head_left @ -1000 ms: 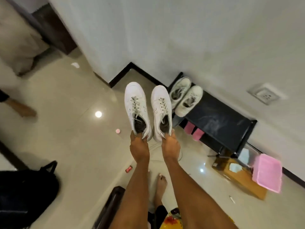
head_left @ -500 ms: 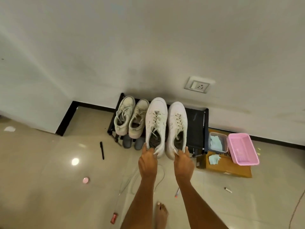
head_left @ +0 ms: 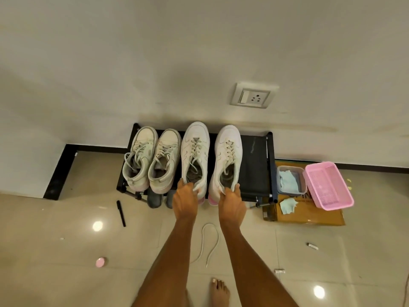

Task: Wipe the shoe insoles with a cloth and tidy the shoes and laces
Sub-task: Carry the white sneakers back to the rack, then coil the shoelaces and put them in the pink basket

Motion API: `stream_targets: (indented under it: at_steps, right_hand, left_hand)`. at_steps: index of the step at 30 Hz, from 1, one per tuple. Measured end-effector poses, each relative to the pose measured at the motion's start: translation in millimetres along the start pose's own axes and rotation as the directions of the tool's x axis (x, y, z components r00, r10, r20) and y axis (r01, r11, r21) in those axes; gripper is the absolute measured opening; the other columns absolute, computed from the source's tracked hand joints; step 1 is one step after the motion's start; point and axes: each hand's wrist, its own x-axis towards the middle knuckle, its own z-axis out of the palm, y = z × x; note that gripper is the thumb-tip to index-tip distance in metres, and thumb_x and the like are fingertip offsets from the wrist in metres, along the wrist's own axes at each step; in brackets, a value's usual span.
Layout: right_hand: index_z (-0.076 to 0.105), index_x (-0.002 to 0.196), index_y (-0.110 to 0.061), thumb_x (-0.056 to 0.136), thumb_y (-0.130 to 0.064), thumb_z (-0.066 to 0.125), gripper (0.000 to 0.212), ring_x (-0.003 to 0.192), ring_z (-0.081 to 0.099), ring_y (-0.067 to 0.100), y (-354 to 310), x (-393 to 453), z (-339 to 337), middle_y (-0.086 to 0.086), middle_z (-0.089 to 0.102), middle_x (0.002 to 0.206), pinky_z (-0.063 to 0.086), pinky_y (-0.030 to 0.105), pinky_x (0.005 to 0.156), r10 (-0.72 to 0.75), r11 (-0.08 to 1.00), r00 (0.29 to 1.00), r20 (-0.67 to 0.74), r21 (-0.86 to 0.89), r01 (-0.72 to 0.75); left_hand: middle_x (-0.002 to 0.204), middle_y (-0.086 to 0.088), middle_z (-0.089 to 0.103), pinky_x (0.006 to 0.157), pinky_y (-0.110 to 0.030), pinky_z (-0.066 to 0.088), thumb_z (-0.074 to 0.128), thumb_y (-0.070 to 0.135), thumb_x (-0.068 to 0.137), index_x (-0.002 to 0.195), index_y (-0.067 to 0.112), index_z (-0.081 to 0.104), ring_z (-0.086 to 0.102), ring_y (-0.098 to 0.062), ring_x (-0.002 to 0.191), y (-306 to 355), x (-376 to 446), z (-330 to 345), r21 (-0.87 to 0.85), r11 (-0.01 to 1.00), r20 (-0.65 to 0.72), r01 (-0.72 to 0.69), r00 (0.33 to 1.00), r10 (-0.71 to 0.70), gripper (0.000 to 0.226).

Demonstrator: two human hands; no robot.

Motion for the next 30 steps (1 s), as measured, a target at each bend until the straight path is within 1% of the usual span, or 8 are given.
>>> stream_targets:
  at_steps: [6,13,18,21,23,26,28,30]
  right_hand:
    - [0.063,0.107,-0.013,0.097,-0.020,0.043,0.024,0.092,0.065,0.030,8.5,1.9,5.2,0.013,0.032,0.150,0.050,0.033,0.074,-0.038,0.999,0.999,-0.017,-0.024,0.038]
    - [0.059,0.114,-0.014,0.097,-0.022,0.044,0.024,0.088,0.065,0.034,21.9,5.6,8.4,0.016,0.034,0.146,0.054,0.038,0.077,-0.129,0.988,0.992,0.001,-0.080,0.129]
    - [0.050,0.126,-0.013,0.096,-0.015,0.042,0.031,0.102,0.061,0.039,15.8,0.2,5.7,0.019,0.018,0.153,0.050,0.039,0.083,-0.075,0.996,0.997,0.036,-0.043,0.077]
    - [0.042,0.138,-0.021,0.090,-0.006,0.048,0.050,0.119,0.052,0.034,13.7,-13.3,5.1,0.014,0.012,0.156,0.051,0.039,0.087,-0.051,0.992,0.999,-0.001,0.119,0.051]
    - [0.046,0.135,-0.021,0.087,-0.003,0.053,0.052,0.128,0.043,0.029,16.3,-28.7,6.4,0.012,0.023,0.151,0.052,0.041,0.089,-0.043,0.977,0.990,-0.137,0.200,0.070]
    - [0.054,0.121,-0.009,0.085,-0.002,0.054,0.037,0.110,0.052,0.027,25.2,-60.5,14.1,0.012,0.045,0.130,0.052,0.035,0.081,-0.049,0.975,0.961,-0.270,0.196,0.105]
    - [0.055,0.113,-0.009,0.083,0.000,0.053,0.031,0.101,0.054,0.025,37.6,-80.6,29.9,0.010,0.048,0.119,0.052,0.034,0.073,-0.089,0.968,0.971,-0.224,0.212,0.137]
    - [0.056,0.110,-0.013,0.083,0.001,0.051,0.031,0.097,0.056,0.023,55.0,-95.3,55.1,0.007,0.049,0.116,0.053,0.035,0.069,-0.129,0.964,0.986,-0.103,0.221,0.149]
  left_hand:
    - [0.135,-0.008,0.045,0.082,-0.032,0.045,0.053,0.015,0.093,0.116,0.010,0.061,0.060,-0.029,0.105,-8.1,4.2,5.8,-0.025,0.999,0.051,0.025,0.998,-0.023,0.025]
    - [0.134,-0.014,0.042,0.084,-0.036,0.046,0.053,0.024,0.094,0.122,0.012,0.057,0.059,-0.032,0.106,-12.0,4.3,4.9,-0.005,1.000,0.114,-0.010,0.993,0.011,0.030]
    - [0.152,-0.019,0.022,0.091,-0.039,0.045,0.051,0.022,0.095,0.138,0.019,0.042,0.052,-0.035,0.120,-16.5,-1.3,8.0,-0.057,0.997,0.149,-0.045,0.987,0.053,0.044]
    - [0.155,-0.018,0.016,0.095,-0.039,0.044,0.049,0.016,0.096,0.147,0.022,0.027,0.045,-0.033,0.128,-25.9,-19.3,2.3,-0.167,0.980,0.098,-0.105,0.988,0.123,0.056]
    - [0.152,-0.016,0.022,0.094,-0.040,0.045,0.048,0.016,0.096,0.147,0.018,0.027,0.042,-0.031,0.130,-35.7,-37.0,2.0,-0.231,0.964,0.036,-0.130,0.989,0.142,0.055]
    - [0.137,-0.014,0.038,0.087,-0.037,0.045,0.048,0.016,0.095,0.135,0.007,0.039,0.050,-0.030,0.118,-59.1,-65.7,14.2,-0.309,0.945,0.020,-0.111,0.992,0.123,0.042]
    - [0.127,-0.014,0.046,0.082,-0.037,0.045,0.046,0.015,0.096,0.126,0.005,0.047,0.054,-0.030,0.108,-78.6,-82.9,33.8,-0.298,0.950,0.073,-0.087,0.991,0.114,0.032]
    - [0.117,-0.014,0.053,0.079,-0.039,0.045,0.047,0.016,0.096,0.118,0.004,0.053,0.056,-0.031,0.101,-97.1,-99.3,61.6,-0.285,0.954,0.130,-0.092,0.983,0.134,0.025]
